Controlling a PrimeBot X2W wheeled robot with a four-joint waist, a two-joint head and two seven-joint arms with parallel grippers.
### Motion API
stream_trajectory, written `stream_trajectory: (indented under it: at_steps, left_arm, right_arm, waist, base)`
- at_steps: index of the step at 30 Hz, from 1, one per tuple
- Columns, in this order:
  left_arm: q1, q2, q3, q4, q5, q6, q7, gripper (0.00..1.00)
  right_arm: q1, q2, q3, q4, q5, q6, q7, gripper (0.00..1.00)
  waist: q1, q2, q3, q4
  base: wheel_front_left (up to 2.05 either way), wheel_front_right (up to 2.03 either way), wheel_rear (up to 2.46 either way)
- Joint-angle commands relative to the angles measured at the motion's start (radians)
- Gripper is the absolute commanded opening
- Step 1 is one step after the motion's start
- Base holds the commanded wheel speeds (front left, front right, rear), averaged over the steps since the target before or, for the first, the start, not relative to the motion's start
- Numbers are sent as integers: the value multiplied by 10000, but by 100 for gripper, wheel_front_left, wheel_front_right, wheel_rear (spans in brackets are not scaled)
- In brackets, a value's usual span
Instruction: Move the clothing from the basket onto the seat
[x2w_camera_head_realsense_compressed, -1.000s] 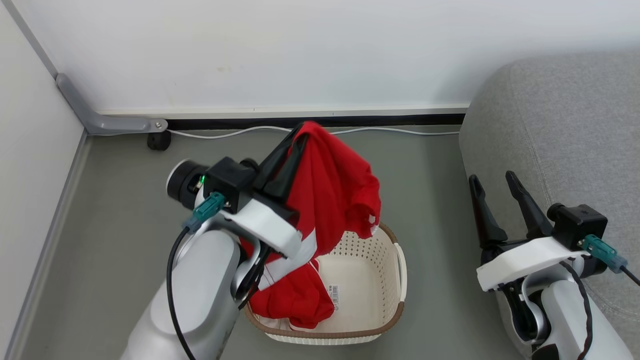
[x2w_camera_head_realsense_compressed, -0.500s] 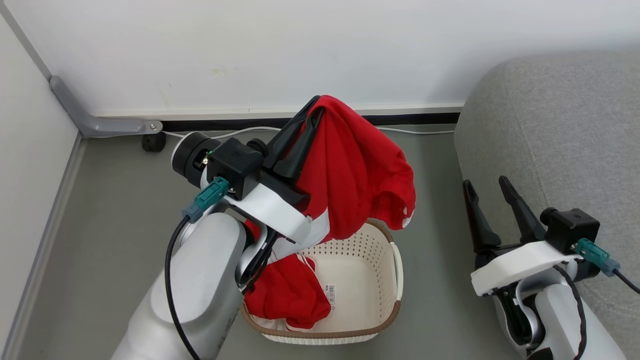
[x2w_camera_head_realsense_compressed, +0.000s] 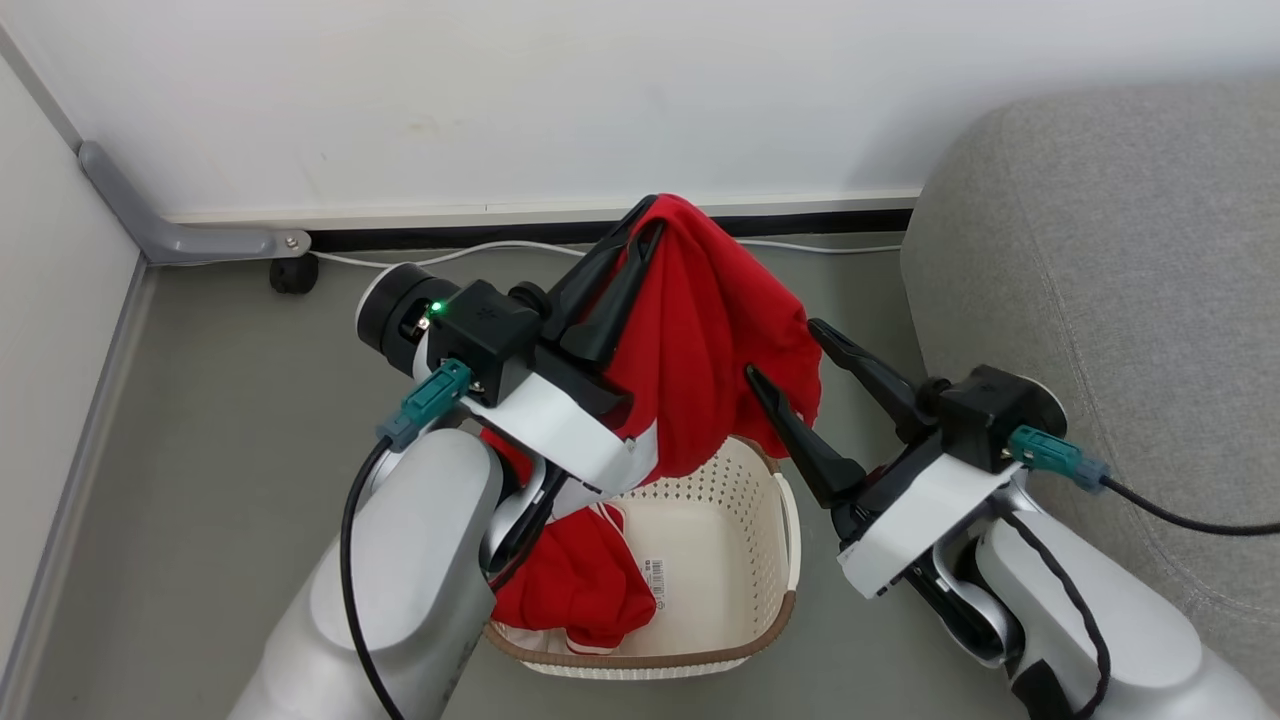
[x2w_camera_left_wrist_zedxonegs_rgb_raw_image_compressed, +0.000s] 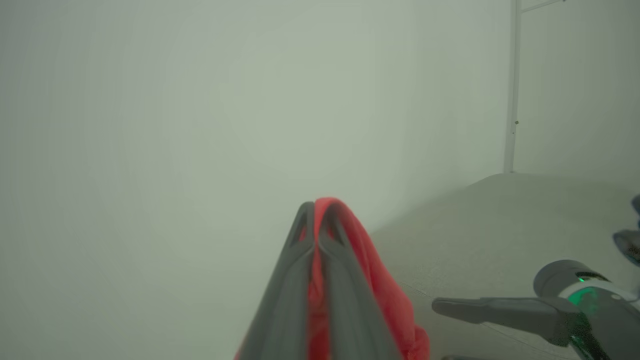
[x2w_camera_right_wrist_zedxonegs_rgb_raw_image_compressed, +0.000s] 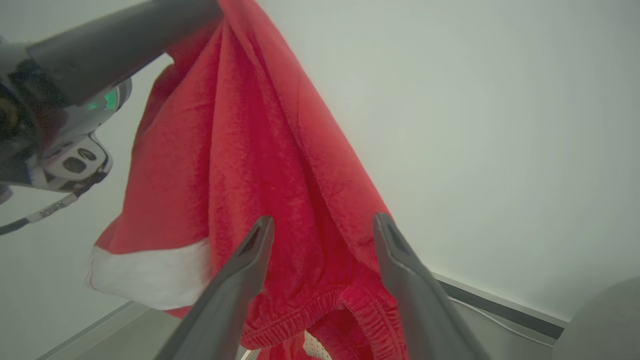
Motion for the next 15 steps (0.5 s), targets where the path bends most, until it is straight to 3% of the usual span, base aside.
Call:
stream_trajectory:
  at_steps: [1,7,15]
  left_arm:
    - [-438,146,267,-320,-37,-33,-59,0]
    - [-449,111,79,-458,-90,-34,-59,0]
    - [-476,78,-154,-528,-226,-35,-59,0]
  right_arm:
    - [-494,-197,495,-101,237,42,-63,100]
    - [-1993,-832,2389,315,956,42,-63,100]
    - [-3019,-1106,3044,428,1078,42,-63,100]
  waist:
    - [0,0,38,31]
    - [0,0,187,143]
    - [0,0,254,295]
  base:
    - [0,0,0]
    - [0,0,0]
    - [0,0,0]
